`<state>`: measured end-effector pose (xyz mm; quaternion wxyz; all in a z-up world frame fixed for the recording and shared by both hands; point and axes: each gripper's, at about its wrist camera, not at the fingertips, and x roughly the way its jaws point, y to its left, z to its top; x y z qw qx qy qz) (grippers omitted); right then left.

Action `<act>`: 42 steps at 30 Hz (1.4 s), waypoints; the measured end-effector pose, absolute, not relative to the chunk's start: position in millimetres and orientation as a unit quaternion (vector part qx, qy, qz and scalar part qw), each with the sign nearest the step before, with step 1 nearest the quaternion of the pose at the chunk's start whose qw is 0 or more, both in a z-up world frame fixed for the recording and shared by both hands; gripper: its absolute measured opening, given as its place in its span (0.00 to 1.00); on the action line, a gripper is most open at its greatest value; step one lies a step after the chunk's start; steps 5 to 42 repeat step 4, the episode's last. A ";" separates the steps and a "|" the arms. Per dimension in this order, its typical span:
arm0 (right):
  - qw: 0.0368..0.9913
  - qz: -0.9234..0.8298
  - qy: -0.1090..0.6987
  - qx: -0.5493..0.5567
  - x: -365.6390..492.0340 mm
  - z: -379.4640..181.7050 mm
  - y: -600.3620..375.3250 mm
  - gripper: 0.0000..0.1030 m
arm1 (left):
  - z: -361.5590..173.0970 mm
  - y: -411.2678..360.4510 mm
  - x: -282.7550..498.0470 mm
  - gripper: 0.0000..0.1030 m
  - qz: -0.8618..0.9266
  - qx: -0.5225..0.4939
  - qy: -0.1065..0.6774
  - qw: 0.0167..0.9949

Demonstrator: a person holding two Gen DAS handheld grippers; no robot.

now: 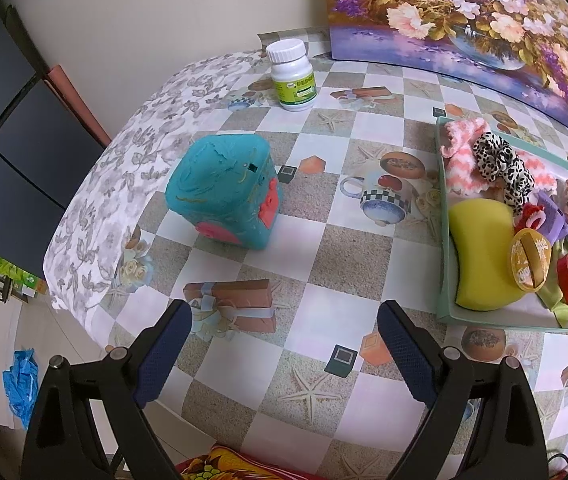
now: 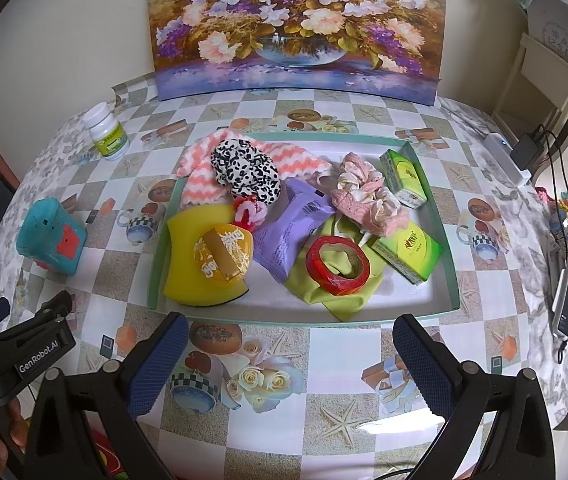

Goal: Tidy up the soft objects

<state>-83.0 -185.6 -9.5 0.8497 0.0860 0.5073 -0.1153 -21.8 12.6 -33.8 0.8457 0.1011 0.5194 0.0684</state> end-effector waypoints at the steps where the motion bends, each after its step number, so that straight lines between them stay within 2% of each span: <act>1: 0.850 -0.115 0.508 0.086 -83.2 -10.4 -186.2 1.00 | -33.7 12.5 -21.8 0.91 0.069 0.102 0.519 0.846; 42: 0.849 -0.115 0.508 0.085 -83.3 -11.3 -186.3 1.00 | -34.0 12.6 -21.6 0.91 0.068 0.101 0.520 0.846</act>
